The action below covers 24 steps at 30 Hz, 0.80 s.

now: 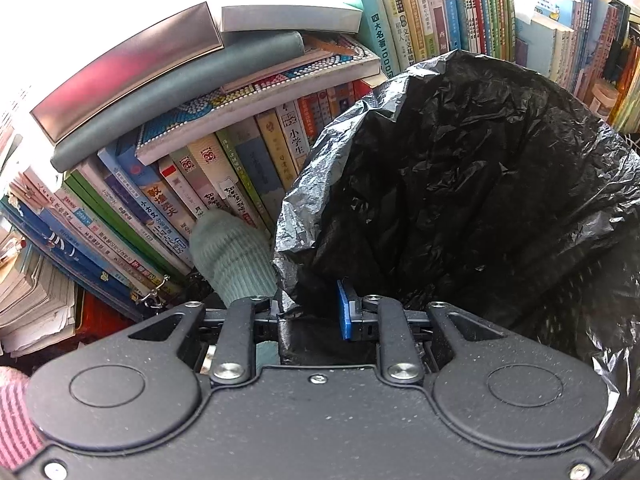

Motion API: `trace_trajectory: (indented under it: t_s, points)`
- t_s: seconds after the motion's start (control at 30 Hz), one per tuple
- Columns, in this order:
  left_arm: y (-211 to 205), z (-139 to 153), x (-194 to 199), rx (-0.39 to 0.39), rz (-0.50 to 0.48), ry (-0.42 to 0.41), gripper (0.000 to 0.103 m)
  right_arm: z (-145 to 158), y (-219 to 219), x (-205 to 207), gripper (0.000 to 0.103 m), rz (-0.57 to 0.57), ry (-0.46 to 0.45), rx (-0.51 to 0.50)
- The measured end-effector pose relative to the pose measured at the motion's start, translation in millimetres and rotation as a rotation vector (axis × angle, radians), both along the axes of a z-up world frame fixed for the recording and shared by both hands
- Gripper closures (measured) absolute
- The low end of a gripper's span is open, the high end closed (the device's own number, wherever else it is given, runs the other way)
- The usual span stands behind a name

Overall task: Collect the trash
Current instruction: 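Move the right gripper back to the trash pile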

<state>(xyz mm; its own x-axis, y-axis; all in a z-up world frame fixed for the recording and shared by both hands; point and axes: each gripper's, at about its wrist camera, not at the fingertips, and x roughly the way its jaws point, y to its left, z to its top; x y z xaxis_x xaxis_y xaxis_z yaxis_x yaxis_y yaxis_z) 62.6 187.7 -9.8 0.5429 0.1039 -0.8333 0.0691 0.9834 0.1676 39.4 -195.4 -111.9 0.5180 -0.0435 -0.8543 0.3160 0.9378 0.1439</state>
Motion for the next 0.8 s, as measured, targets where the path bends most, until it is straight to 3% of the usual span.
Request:
trace_trajectory:
  t_s: [0.17, 0.23, 0.3, 0.6, 0.8]
  points:
    - [-7.8, 1.7, -8.9, 0.026, -0.04, -0.014, 0.082, 0.1, 2.9, -6.6, 0.05, 0.01, -0.001, -0.024]
    - [-5.4, 4.0, -11.1, -0.003, -0.051, -0.005, 0.082, -1.7, 2.1, -4.2, 0.062, -0.005, 0.004, -0.02]
    - [-0.9, 5.3, -11.2, -0.039, -0.047, 0.007, 0.082, -1.8, 1.1, -0.6, 0.067, -0.01, -0.002, -0.018]
    - [5.0, 2.5, -6.9, -0.056, -0.034, 0.014, 0.082, 1.0, -27.7, 4.0, 0.067, -0.099, -0.025, 0.017]
    - [7.8, 5.0, -4.8, -0.086, -0.032, 0.021, 0.082, 0.0, -49.0, 16.5, 0.065, -0.196, -0.111, -0.001]
